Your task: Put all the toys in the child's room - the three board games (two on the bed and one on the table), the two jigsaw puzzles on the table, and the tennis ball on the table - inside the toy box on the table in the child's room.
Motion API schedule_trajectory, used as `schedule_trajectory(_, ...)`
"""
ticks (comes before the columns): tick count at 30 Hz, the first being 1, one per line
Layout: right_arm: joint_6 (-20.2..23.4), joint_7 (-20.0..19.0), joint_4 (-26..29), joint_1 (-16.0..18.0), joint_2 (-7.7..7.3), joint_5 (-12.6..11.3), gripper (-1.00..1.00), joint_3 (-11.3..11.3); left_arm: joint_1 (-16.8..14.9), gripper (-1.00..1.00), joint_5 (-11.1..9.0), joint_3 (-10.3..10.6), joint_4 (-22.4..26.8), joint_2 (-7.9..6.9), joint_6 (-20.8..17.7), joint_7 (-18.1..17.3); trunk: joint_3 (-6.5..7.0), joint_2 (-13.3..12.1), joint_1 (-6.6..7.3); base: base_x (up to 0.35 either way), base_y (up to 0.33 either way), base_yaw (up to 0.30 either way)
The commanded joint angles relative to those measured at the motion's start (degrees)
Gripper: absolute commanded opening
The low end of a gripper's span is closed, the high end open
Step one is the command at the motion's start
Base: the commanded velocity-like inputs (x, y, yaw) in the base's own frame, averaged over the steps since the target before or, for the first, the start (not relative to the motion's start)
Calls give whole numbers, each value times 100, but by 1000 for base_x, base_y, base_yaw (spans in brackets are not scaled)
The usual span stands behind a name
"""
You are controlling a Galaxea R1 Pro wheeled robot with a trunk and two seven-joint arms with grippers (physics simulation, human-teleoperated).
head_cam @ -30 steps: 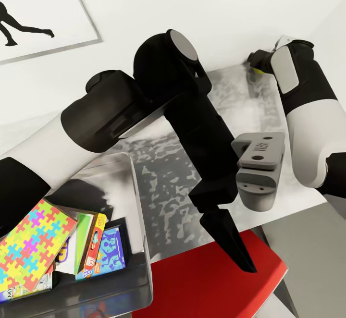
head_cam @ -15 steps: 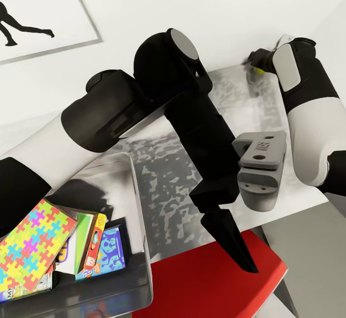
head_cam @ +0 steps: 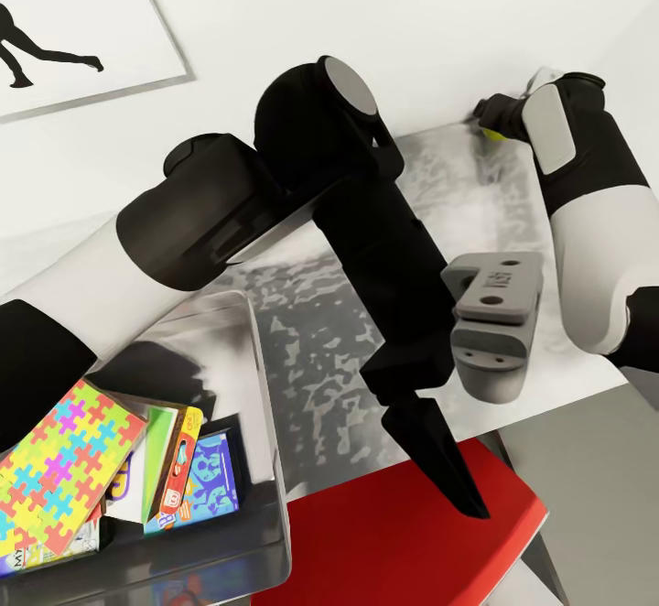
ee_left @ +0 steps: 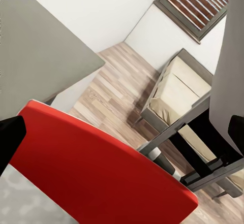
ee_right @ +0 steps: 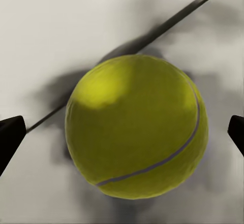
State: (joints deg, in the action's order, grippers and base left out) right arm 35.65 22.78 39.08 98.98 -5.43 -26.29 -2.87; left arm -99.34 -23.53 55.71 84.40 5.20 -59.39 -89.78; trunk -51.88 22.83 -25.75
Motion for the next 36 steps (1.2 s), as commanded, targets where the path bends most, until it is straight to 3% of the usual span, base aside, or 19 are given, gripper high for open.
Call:
schedule_trajectory(1,25,41,5,8,-8,-56,100,-30,-6,100,-4,5,-3,-2,-61,-22,-7,9,-4,0,0,0)
schedule_trajectory(15,186,8,3,25,-11,-51,100,22,-6,100,-11,17,-3,-19,-61,-22,-7,9,-4,0,0,0)
schedule_trajectory(16,187,7,3,25,-11,-51,-100,22,-6,100,-11,18,-3,-19,-61,-22,-7,9,-4,0,0,0)
schedule_trajectory(36,157,16,45,12,-11,-43,-100,40,-6,100,-3,12,-3,-19,-61,-22,-7,9,-4,0,0,0)
